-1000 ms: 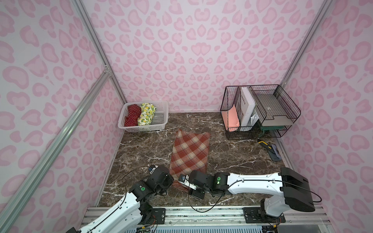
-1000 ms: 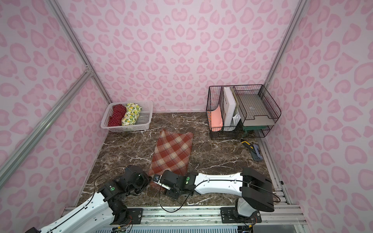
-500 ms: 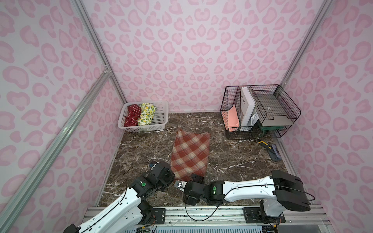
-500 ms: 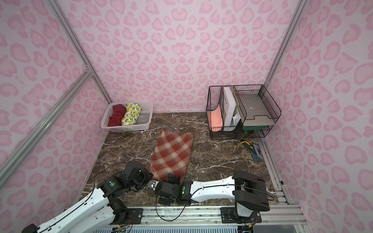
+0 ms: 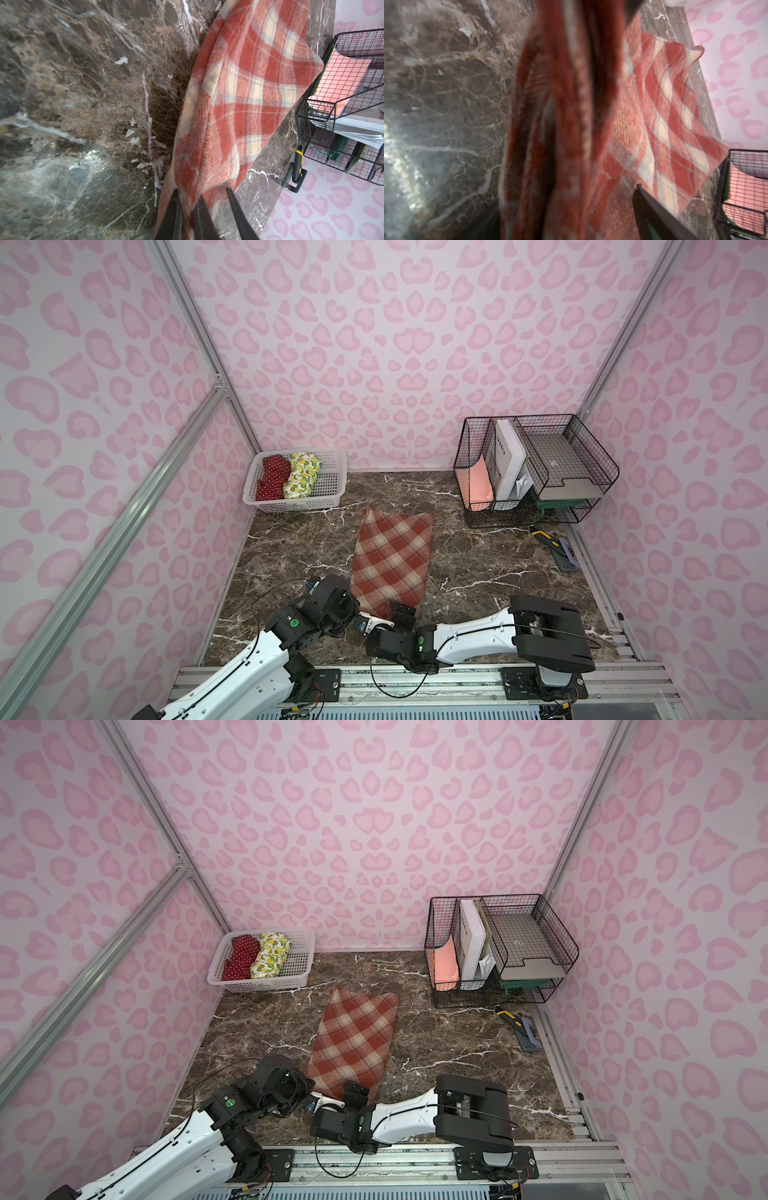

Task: Roll up the skirts
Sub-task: Roll the skirt at the center of the board.

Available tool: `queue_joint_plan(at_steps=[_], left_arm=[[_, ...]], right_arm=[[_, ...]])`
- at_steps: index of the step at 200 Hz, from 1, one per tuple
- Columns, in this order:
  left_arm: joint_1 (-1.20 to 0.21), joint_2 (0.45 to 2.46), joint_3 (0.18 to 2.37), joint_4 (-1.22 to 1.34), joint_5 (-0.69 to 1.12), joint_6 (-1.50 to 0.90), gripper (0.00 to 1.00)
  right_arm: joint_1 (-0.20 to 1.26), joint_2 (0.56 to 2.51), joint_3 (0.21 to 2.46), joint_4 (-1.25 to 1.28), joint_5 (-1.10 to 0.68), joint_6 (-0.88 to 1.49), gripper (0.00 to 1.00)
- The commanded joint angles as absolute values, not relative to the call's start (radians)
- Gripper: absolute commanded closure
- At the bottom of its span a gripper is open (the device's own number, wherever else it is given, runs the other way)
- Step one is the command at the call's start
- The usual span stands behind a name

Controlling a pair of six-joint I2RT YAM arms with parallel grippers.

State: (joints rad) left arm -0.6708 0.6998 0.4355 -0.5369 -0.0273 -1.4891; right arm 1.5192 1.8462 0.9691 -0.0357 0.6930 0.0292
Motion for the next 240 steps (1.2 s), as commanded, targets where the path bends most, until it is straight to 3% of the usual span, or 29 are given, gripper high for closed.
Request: queue_joint_plan(at_steps=[1, 61, 101, 121, 128, 151, 166, 169, 174, 202, 240], left_arm=[[-0.670, 0.681, 0.425, -0.566, -0.038, -1.508, 1.00], [-0.670, 0.660, 0.396, -0.564, -0.025, -1.522, 1.00], [-0.670, 0.646, 0.398, -0.577, -0.023, -1.518, 1.00], [-0.670, 0.639, 0.400, -0.600, -0.029, -1.523, 1.00], [-0.670, 0.632, 0.399, -0.601, -0.029, -1.524, 1.00], [-0.669, 0.602, 0.403, -0.645, -0.061, -1.522, 0.51], [-0.669, 0.564, 0.426, -0.723, -0.116, -1.515, 0.32], [-0.669, 0.554, 0.428, -0.733, -0.129, -1.507, 0.15], [-0.669, 0.536, 0.432, -0.752, -0.148, -1.493, 0.03], [-0.666, 0.422, 0.466, -0.894, -0.244, -1.462, 0.02], [-0.664, 0.368, 0.421, -0.900, -0.233, -1.452, 0.02]], right_arm=[[1.537, 1.810, 0.951, 0.006, 0.845, 0.064, 0.20], [1.562, 1.753, 0.935, 0.041, 0.902, 0.041, 0.38], [1.565, 1.793, 0.937, 0.033, 0.851, 0.020, 0.82], [1.565, 1.793, 0.940, 0.011, 0.830, 0.013, 1.00], [1.562, 1.793, 0.936, 0.008, 0.812, 0.009, 1.00], [1.546, 1.788, 0.925, 0.001, 0.732, -0.008, 1.00], [1.531, 1.773, 0.919, 0.002, 0.676, -0.019, 1.00], [1.527, 1.769, 0.918, 0.000, 0.656, -0.021, 1.00], [1.517, 1.761, 0.919, -0.004, 0.622, -0.021, 1.00], [1.457, 1.722, 0.941, -0.057, 0.417, -0.021, 1.00], [1.376, 1.741, 1.070, -0.263, -0.046, -0.049, 1.00]])
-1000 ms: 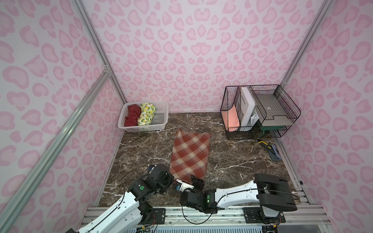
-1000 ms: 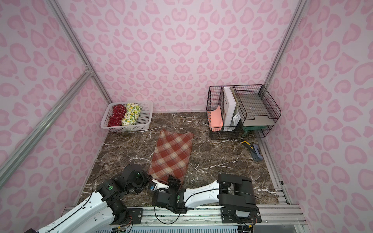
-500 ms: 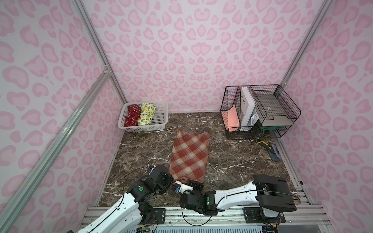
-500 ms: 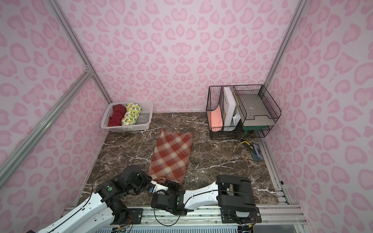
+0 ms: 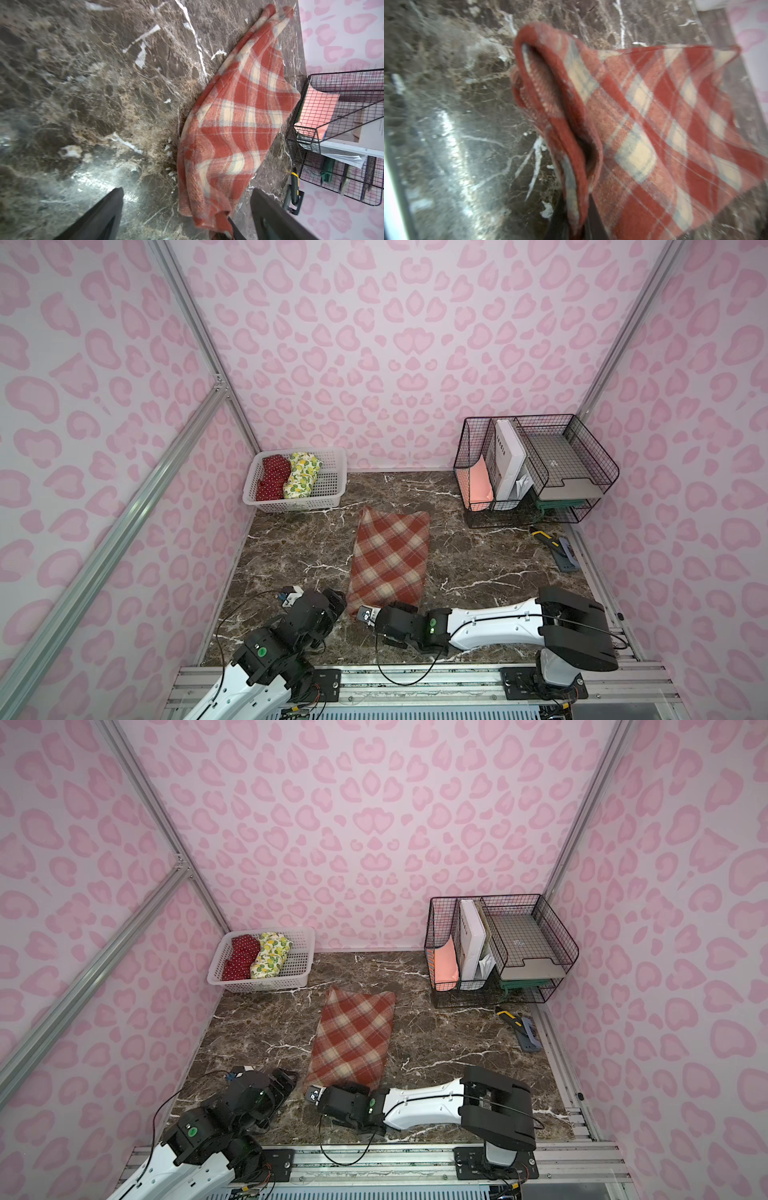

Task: Roll up the skirts
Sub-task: Roll the skirt at the center of the board.

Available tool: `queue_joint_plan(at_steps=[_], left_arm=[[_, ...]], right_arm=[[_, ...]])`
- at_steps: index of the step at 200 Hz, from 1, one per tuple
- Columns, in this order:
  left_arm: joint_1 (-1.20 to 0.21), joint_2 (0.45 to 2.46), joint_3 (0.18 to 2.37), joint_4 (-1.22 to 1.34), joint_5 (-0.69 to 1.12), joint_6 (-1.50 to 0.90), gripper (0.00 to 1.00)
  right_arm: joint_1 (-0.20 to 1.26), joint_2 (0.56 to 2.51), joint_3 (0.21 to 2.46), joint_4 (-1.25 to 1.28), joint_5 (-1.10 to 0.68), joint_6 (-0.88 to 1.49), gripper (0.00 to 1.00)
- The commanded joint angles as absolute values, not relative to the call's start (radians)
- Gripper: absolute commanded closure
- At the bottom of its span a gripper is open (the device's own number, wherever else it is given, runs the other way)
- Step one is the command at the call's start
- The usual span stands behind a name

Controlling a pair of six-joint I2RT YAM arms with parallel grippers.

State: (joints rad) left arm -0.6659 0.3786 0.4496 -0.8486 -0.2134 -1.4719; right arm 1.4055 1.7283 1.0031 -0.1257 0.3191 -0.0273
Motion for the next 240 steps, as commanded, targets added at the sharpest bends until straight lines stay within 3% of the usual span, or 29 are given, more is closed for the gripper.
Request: queue_joint_plan(at_steps=[1, 51, 73, 100, 157, 214, 240], left_arm=[[-0.664, 0.368, 0.420, -0.898, -0.231, -1.452, 0.02], [-0.663, 0.345, 0.430, -0.897, -0.263, -1.402, 0.02], [-0.664, 0.335, 0.446, -0.895, -0.278, -1.378, 0.01], [-0.664, 0.343, 0.436, -0.850, -0.271, -1.359, 0.02], [-0.664, 0.476, 0.402, -0.683, -0.202, -1.334, 0.01], [-0.663, 0.743, 0.406, -0.506, -0.218, -1.315, 0.02], [-0.664, 0.851, 0.396, -0.408, -0.218, -1.343, 0.10]], right_arm=[[1.373, 1.742, 1.074, -0.268, -0.057, -0.049, 1.00], [1.127, 1.822, 1.210, -0.377, -0.553, -0.093, 1.00], [1.023, 1.853, 1.237, -0.368, -0.660, -0.119, 1.00], [0.895, 2.025, 1.386, -0.509, -0.883, -0.222, 1.00], [0.826, 2.199, 1.485, -0.556, -0.856, -0.262, 1.00], [0.808, 2.315, 1.503, -0.572, -0.841, -0.291, 1.00], [0.793, 2.340, 1.515, -0.572, -0.856, -0.299, 1.00]])
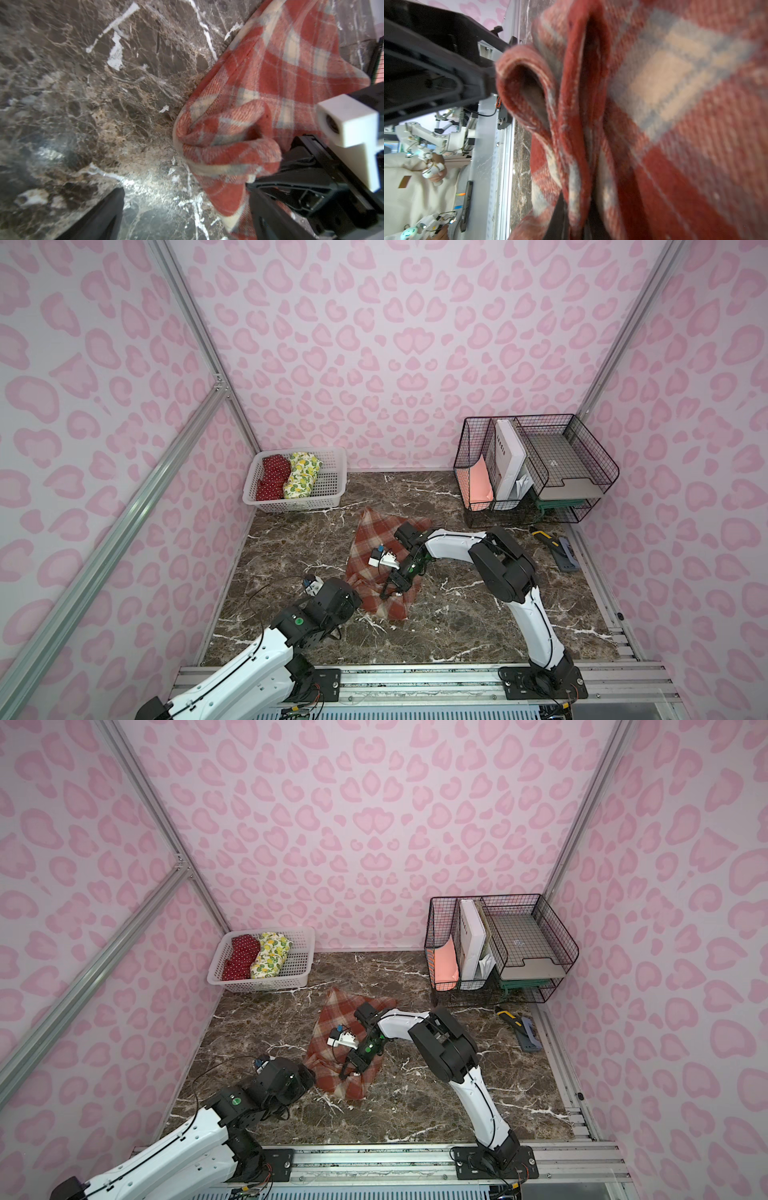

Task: Roll up the skirts
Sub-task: Roll the skirt at the center of the board.

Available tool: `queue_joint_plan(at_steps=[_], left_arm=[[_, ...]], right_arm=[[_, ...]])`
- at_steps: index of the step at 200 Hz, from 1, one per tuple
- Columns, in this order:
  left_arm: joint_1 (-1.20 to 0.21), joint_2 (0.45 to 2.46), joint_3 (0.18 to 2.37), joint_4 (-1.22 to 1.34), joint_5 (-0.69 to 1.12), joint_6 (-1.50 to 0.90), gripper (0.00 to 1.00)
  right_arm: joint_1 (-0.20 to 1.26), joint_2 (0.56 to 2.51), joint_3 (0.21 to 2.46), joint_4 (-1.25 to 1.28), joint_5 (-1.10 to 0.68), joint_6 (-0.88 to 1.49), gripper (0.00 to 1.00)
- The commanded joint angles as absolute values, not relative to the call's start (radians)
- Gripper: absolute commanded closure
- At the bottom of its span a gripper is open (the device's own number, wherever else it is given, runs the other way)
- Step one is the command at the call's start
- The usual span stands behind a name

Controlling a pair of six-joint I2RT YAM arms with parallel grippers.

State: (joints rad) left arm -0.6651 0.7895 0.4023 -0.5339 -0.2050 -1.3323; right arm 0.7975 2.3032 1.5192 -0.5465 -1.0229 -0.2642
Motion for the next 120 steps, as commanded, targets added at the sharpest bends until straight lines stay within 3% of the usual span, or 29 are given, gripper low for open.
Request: queue_joint_plan(at_steps=[1, 25, 53, 91, 120], left_arm=[[-0.664, 0.854, 0.396, -0.405, -0.219, -1.345, 0.11], [-0.664, 0.922, 0.386, -0.353, -0.257, -1.363, 0.25], [-0.656, 1.010, 0.394, -0.312, -0.329, -1.345, 0.26], [-0.633, 1.215, 0.407, -0.189, -0.250, -1.351, 0.27], [-0.633, 1.330, 0.389, -0.113, -0.252, -1.369, 0.39]], right_arm=[[0.793, 2.341, 1.516, -0.572, -0.856, -0.299, 1.00], [0.785, 2.348, 1.519, -0.573, -0.871, -0.304, 1.00], [0.786, 2.345, 1.500, -0.570, -0.881, -0.316, 1.00], [0.782, 2.353, 1.508, -0.573, -0.870, -0.319, 1.00], [0.773, 2.355, 1.513, -0.580, -0.875, -0.325, 1.00]])
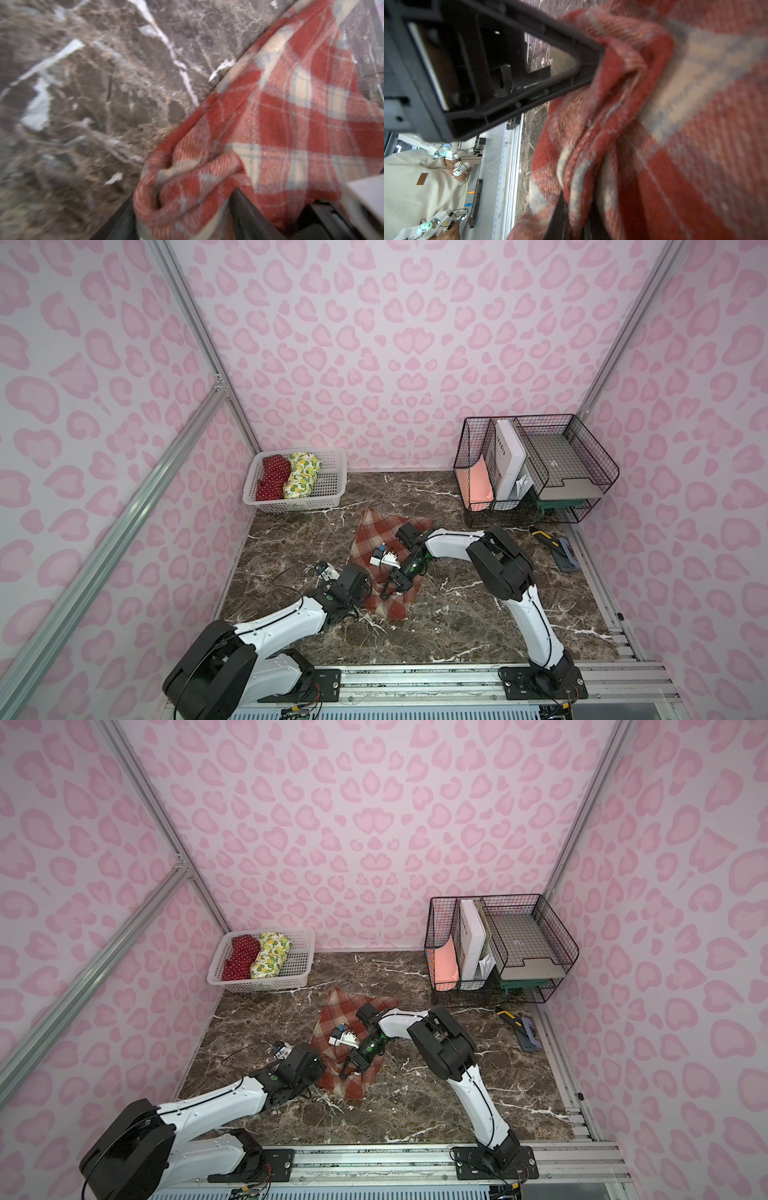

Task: Roll up the skirts
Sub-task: Roll the skirt at the center of the board.

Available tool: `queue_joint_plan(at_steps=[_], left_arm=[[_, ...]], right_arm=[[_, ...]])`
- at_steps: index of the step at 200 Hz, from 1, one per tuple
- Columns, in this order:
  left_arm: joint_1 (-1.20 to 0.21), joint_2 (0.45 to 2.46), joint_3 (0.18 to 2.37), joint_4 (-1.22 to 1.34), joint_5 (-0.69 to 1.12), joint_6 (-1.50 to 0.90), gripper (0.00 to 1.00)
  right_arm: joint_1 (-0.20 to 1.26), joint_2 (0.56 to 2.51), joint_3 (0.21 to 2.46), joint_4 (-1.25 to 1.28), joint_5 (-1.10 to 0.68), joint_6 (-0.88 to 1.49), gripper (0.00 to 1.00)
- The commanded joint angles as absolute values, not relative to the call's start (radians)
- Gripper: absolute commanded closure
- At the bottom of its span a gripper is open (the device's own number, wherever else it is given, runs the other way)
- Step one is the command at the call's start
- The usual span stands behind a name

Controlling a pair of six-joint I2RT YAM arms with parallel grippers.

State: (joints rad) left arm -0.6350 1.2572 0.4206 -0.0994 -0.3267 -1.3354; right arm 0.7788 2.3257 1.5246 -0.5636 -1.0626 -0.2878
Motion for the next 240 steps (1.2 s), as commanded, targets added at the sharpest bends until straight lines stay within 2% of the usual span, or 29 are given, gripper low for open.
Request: queue_joint_plan(at_steps=[1, 15, 30, 44, 48, 55, 62, 72, 76, 93, 132, 146, 161, 177, 189, 206, 222, 240], left_arm=[[-0.632, 1.333, 0.388, -0.114, -0.252, -1.370, 0.40], [-0.632, 1.350, 0.377, -0.088, -0.255, -1.362, 0.50], [-0.632, 1.354, 0.380, -0.103, -0.270, -1.352, 0.66], [-0.632, 1.354, 0.383, -0.113, -0.285, -1.325, 0.75], [-0.633, 1.354, 0.386, -0.125, -0.289, -1.321, 0.81], [-0.633, 1.355, 0.389, -0.148, -0.305, -1.322, 1.00], [-0.633, 1.357, 0.390, -0.169, -0.318, -1.330, 1.00], [-0.632, 1.354, 0.386, -0.167, -0.324, -1.318, 1.00], [-0.632, 1.350, 0.386, -0.165, -0.324, -1.311, 1.00], [-0.633, 1.324, 0.402, -0.206, -0.334, -1.300, 1.00], [-0.633, 1.246, 0.429, -0.294, -0.329, -1.272, 1.00], [-0.633, 1.218, 0.432, -0.325, -0.325, -1.270, 1.00], [-0.635, 1.191, 0.435, -0.350, -0.317, -1.271, 1.00], [-0.635, 1.165, 0.435, -0.362, -0.306, -1.270, 1.00], [-0.635, 1.150, 0.433, -0.361, -0.293, -1.265, 1.00], [-0.635, 1.139, 0.437, -0.374, -0.278, -1.261, 1.00], [-0.635, 1.131, 0.429, -0.377, -0.272, -1.265, 1.00], [-0.635, 1.121, 0.418, -0.385, -0.267, -1.276, 1.00]], right_arm=[[0.773, 2.355, 1.513, -0.581, -0.876, -0.325, 1.00], [0.769, 2.351, 1.505, -0.579, -0.877, -0.324, 1.00], [0.763, 2.349, 1.500, -0.578, -0.882, -0.327, 1.00], [0.758, 2.351, 1.499, -0.573, -0.881, -0.322, 1.00], [0.759, 2.353, 1.499, -0.575, -0.882, -0.324, 1.00], [0.758, 2.355, 1.499, -0.575, -0.877, -0.319, 1.00], [0.757, 2.357, 1.499, -0.575, -0.869, -0.312, 0.98], [0.754, 2.354, 1.497, -0.567, -0.850, -0.294, 0.80], [0.753, 2.348, 1.493, -0.559, -0.835, -0.280, 0.76], [0.742, 2.296, 1.451, -0.494, -0.775, -0.216, 0.68], [0.721, 1.979, 1.283, -0.359, -0.574, -0.055, 0.54], [0.726, 1.881, 1.251, -0.363, -0.479, -0.022, 0.45], [0.755, 1.774, 1.219, -0.365, -0.391, 0.003, 0.46], [0.830, 1.691, 1.188, -0.368, -0.331, 0.011, 0.57], [0.916, 1.658, 1.167, -0.355, -0.268, 0.025, 0.71], [1.056, 1.638, 1.129, -0.307, -0.214, 0.046, 0.82], [1.170, 1.625, 1.086, -0.225, -0.172, 0.069, 0.86], [1.216, 1.629, 1.040, -0.150, -0.158, 0.092, 0.89]])
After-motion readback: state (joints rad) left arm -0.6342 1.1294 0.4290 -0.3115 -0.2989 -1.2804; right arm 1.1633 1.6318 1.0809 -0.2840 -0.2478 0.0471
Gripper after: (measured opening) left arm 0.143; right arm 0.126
